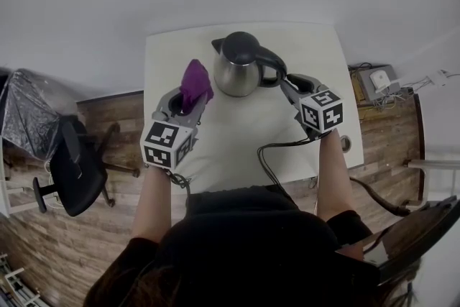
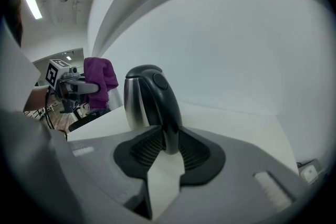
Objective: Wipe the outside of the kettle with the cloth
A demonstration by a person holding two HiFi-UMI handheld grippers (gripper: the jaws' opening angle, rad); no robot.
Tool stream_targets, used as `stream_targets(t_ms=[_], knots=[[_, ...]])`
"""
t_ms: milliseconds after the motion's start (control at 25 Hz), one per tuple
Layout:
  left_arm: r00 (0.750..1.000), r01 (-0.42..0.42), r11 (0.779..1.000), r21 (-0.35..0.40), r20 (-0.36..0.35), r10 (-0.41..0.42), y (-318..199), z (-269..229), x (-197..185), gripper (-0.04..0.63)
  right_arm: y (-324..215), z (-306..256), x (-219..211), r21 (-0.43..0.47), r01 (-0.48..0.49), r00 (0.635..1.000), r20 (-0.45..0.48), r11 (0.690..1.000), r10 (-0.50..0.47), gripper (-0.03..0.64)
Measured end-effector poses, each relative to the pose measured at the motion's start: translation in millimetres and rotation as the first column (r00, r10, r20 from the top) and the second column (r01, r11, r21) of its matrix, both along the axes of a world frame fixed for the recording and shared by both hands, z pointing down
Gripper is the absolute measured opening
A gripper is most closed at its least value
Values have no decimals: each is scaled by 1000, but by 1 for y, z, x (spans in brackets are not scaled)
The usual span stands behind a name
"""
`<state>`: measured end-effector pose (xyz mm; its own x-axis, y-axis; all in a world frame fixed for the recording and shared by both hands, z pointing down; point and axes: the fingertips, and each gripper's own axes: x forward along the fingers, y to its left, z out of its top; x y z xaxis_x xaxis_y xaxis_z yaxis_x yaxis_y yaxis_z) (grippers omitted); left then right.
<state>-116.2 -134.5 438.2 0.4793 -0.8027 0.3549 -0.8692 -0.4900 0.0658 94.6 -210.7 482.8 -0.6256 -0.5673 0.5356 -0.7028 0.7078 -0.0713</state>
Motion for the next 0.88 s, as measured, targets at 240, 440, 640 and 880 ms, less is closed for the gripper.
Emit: stream_targets(t_ms=[240,440,640,880], knots=[[1000,-6,1000,-18,-11,6,-1,3,2,107,-3,-27,-7,73,9,998,67,997,-14,154],[1000,-28,1000,-12,10,29,-7,5,8,107,-13,-32,-25,131,127,988,-108,983,-113,187],[999,-27,999,-22,45,28,-19,14,10,107,-19,-38,-45,145,226,958,-211,963,-193,188],[996,-26,1000,9,85,25,-40,10,9,107,-19,-38,-44,176,228,956,-229,958,-185,175]])
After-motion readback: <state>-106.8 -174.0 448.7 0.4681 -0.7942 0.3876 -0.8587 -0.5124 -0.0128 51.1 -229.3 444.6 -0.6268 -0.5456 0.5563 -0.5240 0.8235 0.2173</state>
